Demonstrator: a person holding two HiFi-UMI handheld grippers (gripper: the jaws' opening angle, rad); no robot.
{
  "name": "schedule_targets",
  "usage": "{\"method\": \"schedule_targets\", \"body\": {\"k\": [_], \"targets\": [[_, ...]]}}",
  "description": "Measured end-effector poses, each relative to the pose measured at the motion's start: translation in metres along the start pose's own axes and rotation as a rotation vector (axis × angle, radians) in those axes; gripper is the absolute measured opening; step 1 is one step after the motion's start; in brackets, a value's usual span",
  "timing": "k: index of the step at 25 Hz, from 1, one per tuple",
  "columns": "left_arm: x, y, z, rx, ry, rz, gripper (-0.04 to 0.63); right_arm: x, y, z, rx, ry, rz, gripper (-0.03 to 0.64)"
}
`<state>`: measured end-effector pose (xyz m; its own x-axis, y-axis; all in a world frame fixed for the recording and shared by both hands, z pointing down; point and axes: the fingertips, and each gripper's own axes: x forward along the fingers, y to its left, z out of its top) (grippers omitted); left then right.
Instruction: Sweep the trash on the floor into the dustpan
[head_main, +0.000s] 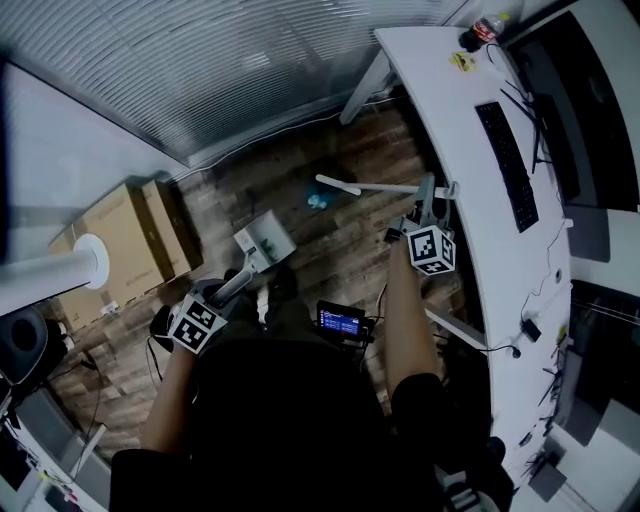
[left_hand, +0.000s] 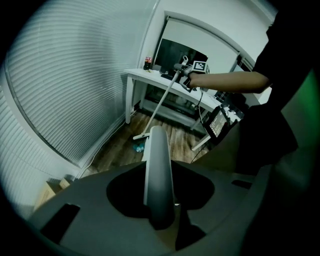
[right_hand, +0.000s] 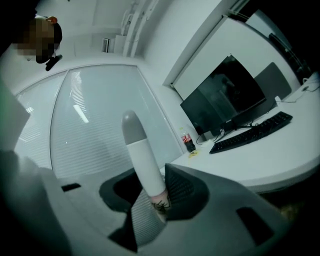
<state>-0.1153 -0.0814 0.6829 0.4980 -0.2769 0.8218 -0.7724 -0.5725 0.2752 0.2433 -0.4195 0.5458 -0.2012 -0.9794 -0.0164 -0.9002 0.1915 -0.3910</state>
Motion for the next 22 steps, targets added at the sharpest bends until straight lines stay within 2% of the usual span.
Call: {"method": "schedule_targets", "body": {"k": [5, 10, 17, 22], "targets": [[0.000, -0.007, -0.007, -0.034, 0.000, -0.014, 0.104, -0.012, 0.011, -0.068, -0.026, 0.153, 0.073, 0.127], [0.002, -0.002, -0.002, -0.043, -0.028, -0.034, 0.101, -0.031, 0.033, -0.090, -0.016, 0.289, 0.127, 0.124], [0.006, 0.000, 0.007, -0.039, -0.046, -0.046, 0.100, -0.069, 0.062, -0.113, 0.092, 0.446, 0.114, 0.144], [0.008, 0.002, 0.007, -0.042, -0.046, -0.059, 0.098, -0.099, 0.079, -0.133, 0.120, 0.543, 0.108, 0.156]]}}
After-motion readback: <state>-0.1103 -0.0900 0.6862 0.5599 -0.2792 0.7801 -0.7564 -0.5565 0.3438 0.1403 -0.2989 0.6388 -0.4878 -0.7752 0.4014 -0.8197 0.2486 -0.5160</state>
